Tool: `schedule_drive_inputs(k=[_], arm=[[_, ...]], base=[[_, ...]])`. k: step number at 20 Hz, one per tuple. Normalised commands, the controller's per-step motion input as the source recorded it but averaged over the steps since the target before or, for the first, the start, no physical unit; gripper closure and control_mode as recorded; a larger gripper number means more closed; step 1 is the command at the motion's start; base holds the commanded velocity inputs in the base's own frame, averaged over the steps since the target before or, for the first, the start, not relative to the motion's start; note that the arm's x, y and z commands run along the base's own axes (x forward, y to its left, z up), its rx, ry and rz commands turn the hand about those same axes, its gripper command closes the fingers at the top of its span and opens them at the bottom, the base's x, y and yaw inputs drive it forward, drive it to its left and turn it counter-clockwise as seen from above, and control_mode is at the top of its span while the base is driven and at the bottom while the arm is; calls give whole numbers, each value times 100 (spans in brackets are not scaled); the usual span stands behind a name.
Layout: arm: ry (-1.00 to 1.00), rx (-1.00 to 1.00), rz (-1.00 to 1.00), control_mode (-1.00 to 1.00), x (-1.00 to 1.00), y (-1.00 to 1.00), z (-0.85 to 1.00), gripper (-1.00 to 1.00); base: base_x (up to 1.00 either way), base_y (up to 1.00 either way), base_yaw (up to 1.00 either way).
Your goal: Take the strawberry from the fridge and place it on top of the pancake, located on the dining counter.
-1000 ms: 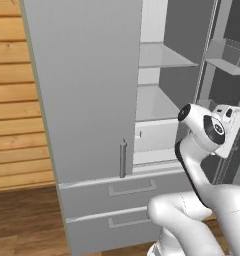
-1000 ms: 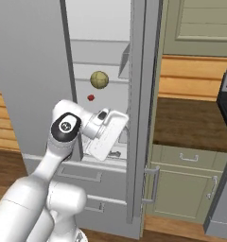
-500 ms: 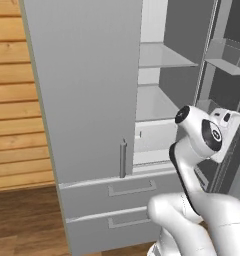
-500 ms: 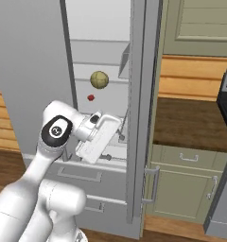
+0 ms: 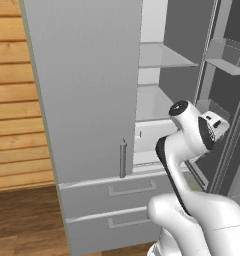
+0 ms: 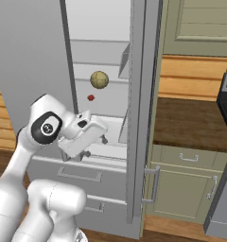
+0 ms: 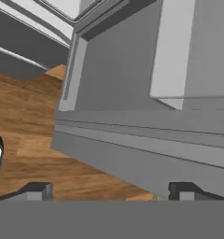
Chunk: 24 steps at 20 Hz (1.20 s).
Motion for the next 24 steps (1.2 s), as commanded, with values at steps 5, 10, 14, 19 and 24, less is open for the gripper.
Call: schedule_drive_inputs(k=[5,10,14,19,24], arm=[[-14,53,-2,-100,11,63,-29,-100],[-15,37,-1,-100,30,91,-4,-100],[-12,18,-2,-100,36,91,4,-100],[-16,24,-9,-100,46,86,5,-100],[-11,15,-8,-100,19,18,25,-100]], base=[[0,0,0],[0,0,0],[0,0,0],[0,0,0],[0,0,0]])
